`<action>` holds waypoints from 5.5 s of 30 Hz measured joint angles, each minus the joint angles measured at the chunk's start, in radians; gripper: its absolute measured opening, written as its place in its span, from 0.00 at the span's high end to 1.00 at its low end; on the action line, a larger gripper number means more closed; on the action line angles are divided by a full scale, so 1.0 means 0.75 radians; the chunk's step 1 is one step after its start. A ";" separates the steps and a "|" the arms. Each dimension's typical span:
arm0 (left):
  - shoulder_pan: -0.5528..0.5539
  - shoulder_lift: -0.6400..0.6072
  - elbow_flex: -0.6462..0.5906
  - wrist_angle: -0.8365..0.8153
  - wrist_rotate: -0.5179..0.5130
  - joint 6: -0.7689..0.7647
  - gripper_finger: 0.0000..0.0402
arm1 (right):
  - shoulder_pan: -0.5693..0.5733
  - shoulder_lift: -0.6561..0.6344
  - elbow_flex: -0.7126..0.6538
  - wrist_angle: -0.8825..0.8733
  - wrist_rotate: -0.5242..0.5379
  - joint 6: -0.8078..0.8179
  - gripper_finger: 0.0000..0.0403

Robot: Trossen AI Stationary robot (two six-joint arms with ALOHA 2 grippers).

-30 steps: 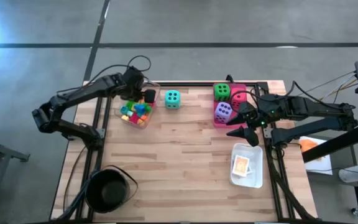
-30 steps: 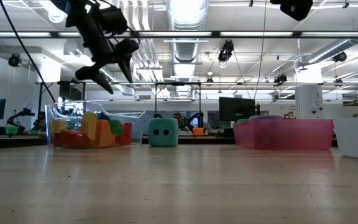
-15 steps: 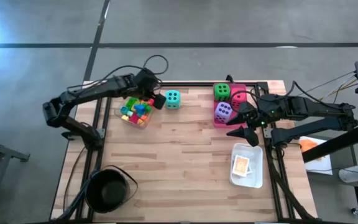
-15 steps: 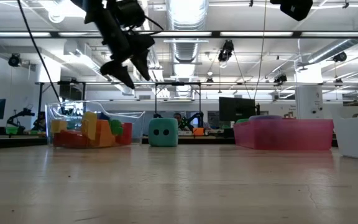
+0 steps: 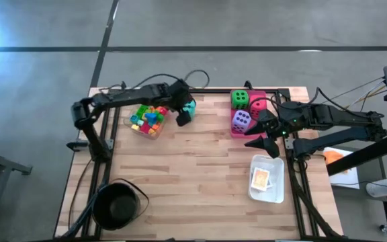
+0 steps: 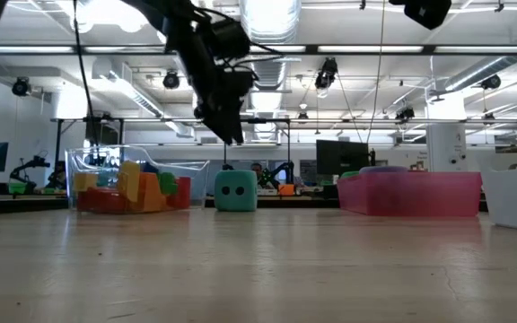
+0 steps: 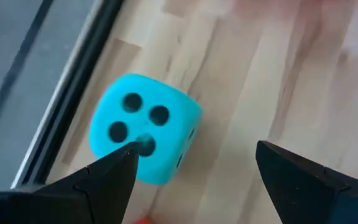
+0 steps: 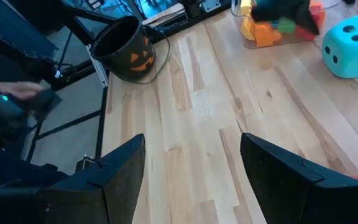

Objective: Pick & Place Toys
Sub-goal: Put the blue die into the pink bin

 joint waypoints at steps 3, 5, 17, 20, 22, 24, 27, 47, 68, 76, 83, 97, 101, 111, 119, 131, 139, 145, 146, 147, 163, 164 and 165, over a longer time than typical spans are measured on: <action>-0.033 0.058 -0.008 -0.010 -0.062 0.114 0.20 | 0.000 0.000 0.000 0.024 0.000 0.000 0.36; -0.057 0.088 -0.009 -0.014 -0.154 0.169 0.20 | 0.000 0.000 0.000 0.028 0.000 0.000 0.36; -0.097 0.129 -0.010 0.140 -0.380 0.294 0.20 | 0.000 0.000 0.000 0.031 0.000 0.000 0.36; -0.097 0.129 -0.011 0.141 -0.370 0.293 0.20 | 0.000 -0.001 0.000 0.050 0.000 0.000 0.36; -0.097 0.129 -0.019 0.144 -0.370 0.292 0.20 | 0.000 0.000 0.000 0.056 0.000 0.000 0.36; -0.097 0.129 -0.039 0.145 -0.370 0.289 0.20 | 0.000 0.000 0.000 0.056 0.000 0.000 0.36; -0.094 0.129 -0.083 0.160 -0.369 0.290 0.20 | 0.000 0.000 0.000 0.056 0.000 0.000 0.36; -0.088 0.125 -0.292 0.441 -0.390 0.423 0.23 | 0.000 -0.001 0.000 0.056 -0.001 0.011 0.36; -0.166 0.127 -0.225 0.389 -0.413 0.287 0.55 | 0.000 0.000 0.000 0.056 -0.002 0.041 0.36; -0.162 0.127 -0.225 0.357 -0.406 0.252 0.46 | 0.000 0.000 0.000 0.056 -0.002 0.045 0.36; -0.162 0.130 -0.227 0.359 -0.423 0.221 0.12 | 0.000 0.000 0.000 0.056 -0.002 0.054 0.36; -0.150 0.131 -0.222 0.330 -0.223 0.140 0.20 | 0.000 0.000 0.000 0.056 -0.002 0.071 0.36; -0.181 0.125 -0.200 0.199 -0.074 0.106 0.30 | 0.000 0.000 0.000 0.056 -0.002 0.070 0.36; -0.309 0.079 -0.078 0.013 0.039 -0.024 0.45 | 0.000 0.000 0.000 0.056 -0.002 0.070 0.36; -0.356 -0.039 -0.016 0.050 -0.144 -0.079 0.45 | 0.000 0.000 0.000 0.056 -0.002 0.070 0.36; -0.292 0.057 -0.039 0.062 -0.310 -0.027 0.27 | 0.001 0.000 0.000 0.061 -0.003 0.075 0.36; -0.285 0.123 -0.116 0.102 -0.533 0.124 0.04 | 0.003 0.001 0.000 0.071 -0.005 0.079 0.36; -0.283 0.158 -0.140 0.191 -0.502 0.118 0.13 | 0.003 0.001 0.000 0.075 -0.005 0.076 0.36; -0.283 0.168 -0.140 0.204 -0.525 0.118 0.14 | 0.003 0.001 0.000 0.075 -0.005 0.075 0.36; -0.283 0.175 -0.140 0.214 -0.552 0.119 0.14 | 0.003 0.001 0.000 0.076 -0.005 0.076 0.36; -0.243 0.199 -0.210 0.256 -0.657 0.102 0.14 | 0.003 0.002 0.000 0.082 -0.004 0.080 0.36; -0.243 0.199 -0.217 0.261 -0.662 0.103 0.14 | 0.003 0.002 0.000 0.083 -0.004 0.080 0.36; -0.243 0.199 -0.224 0.268 -0.666 0.103 0.14 | 0.003 0.002 0.000 0.084 -0.004 0.080 0.36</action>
